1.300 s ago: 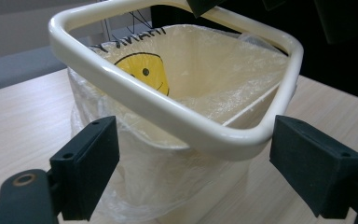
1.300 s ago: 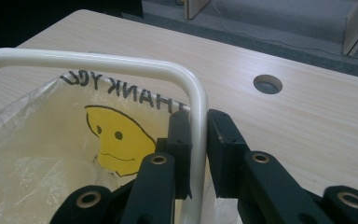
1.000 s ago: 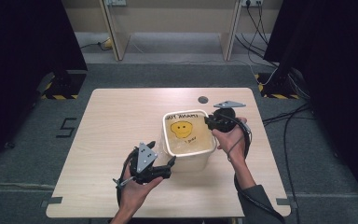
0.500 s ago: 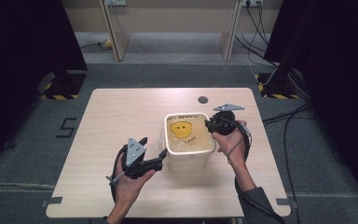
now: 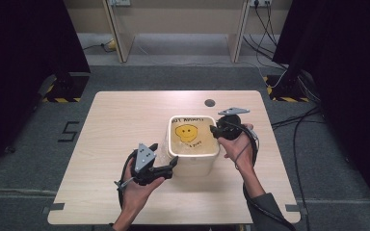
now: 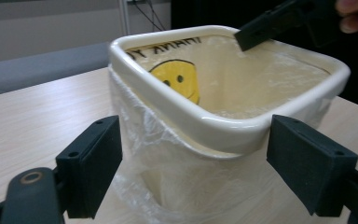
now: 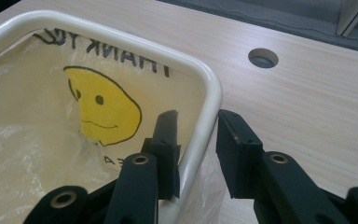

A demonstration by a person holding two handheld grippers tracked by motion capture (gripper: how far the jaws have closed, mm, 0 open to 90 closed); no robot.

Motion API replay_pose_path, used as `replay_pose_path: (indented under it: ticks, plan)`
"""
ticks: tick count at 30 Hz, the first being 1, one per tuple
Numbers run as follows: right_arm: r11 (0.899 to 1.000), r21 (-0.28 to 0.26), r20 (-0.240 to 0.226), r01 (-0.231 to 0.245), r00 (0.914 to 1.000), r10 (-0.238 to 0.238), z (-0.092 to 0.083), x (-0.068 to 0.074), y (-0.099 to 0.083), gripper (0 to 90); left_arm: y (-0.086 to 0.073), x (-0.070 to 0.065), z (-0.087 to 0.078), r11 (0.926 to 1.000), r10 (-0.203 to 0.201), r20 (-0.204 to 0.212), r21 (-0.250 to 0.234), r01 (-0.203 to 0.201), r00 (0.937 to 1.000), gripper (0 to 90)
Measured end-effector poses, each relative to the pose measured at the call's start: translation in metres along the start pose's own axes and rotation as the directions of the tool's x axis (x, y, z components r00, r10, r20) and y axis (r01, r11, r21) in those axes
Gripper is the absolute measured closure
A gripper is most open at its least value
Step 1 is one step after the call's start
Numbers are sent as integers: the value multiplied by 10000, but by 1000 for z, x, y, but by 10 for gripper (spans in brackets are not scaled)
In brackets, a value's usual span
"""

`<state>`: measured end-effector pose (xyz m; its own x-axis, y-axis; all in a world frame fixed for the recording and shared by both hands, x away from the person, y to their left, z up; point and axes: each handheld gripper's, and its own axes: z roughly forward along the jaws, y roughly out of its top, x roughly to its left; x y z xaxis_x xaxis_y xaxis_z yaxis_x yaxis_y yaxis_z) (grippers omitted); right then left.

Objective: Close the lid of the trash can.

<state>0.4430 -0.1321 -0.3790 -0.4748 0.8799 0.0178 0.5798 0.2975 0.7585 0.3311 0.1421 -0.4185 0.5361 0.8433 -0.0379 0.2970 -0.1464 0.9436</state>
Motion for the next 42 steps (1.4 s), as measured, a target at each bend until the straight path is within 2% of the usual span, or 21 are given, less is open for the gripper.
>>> replay_pose_path:
  ticks: [5,7,8,9,10,12,14,16,18,24,27,29,31,32,33,35,36,37,39,40,42]
  plan:
    - [9985,-13,62,552,9985,-552,-1,5,1,664,-2,9,-1,9966,-803,99,181,801,9967,185]
    - [9985,-93,-88,535,9985,-536,-1,7,0,650,-5,13,0,9902,-1370,534,356,1353,9891,213]
    - [9986,-89,-168,513,9985,-514,-1,8,0,642,-6,14,2,9849,-1677,741,554,1638,9831,228]
    - [9987,-53,-257,503,9984,-504,-1,9,0,636,-8,15,4,9793,-1935,984,793,1861,9762,228]
    - [9991,-26,-346,416,9985,-417,0,9,-1,635,-10,16,6,9730,-2224,1319,924,2114,9660,238]
    - [9996,-20,-499,267,9984,-268,1,8,-3,628,-12,17,9,9704,-2353,1569,931,2228,9592,264]
    - [10000,-47,-709,50,9975,-53,0,6,-5,622,-13,15,11,9719,-2310,1826,898,2177,9557,301]
    - [9995,-27,-1082,-310,9937,305,-1,5,-7,616,-13,14,12,9751,-2144,1739,947,2004,9611,301]
    - [9974,30,-1426,-722,9872,719,-2,5,-10,605,-13,13,14,9761,-2090,1771,970,1942,9617,328]
    - [9991,54,-1155,-409,9925,412,-7,9,-13,607,-11,15,13,9745,-2191,1846,902,2055,9581,346]
    - [9995,-14,-1192,-317,9924,313,-5,7,-14,600,-7,18,7,9694,-2453,1689,511,2401,9546,254]
    - [9999,15,-1157,-167,9931,167,-4,8,-15,594,-2,22,4,9663,-2557,1670,153,2568,9522,243]
    - [10000,-2,-1103,-76,9939,75,-3,9,-16,593,2,24,3,9657,-2557,1496,-63,2595,9551,243]
    - [10000,-13,-1050,-15,9945,13,-2,9,-17,590,4,26,4,9619,-2684,1446,-137,2732,9524,242]
    - [10000,-49,-1007,60,9949,-65,-2,10,-17,589,5,27,5,9614,-2707,1396,-114,2749,9525,244]
    - [10000,-90,-1030,22,9947,-31,-2,10,-18,581,5,30,9,9698,-2434,934,91,2436,9654,263]
    - [9999,-105,-1059,-15,9944,4,-2,9,-18,570,4,32,11,9690,-2468,857,160,2464,9653,261]
    - [9999,-144,-1055,-37,9944,21,-1,8,-17,561,2,34,13,9643,-2648,919,236,2638,9599,257]
    - [9994,-329,-1050,-101,9945,66,1,5,-15,547,0,36,14,9649,-2624,808,306,2607,9616,259]
    - [9988,-461,-1051,-134,9944,85,1,3,-14,547,0,36,14,9637,-2668,829,308,2651,9602,258]
    - [9967,-753,-1096,-291,9938,208,2,-1,-11,579,0,35,14,9645,-2639,831,304,2622,9610,258]
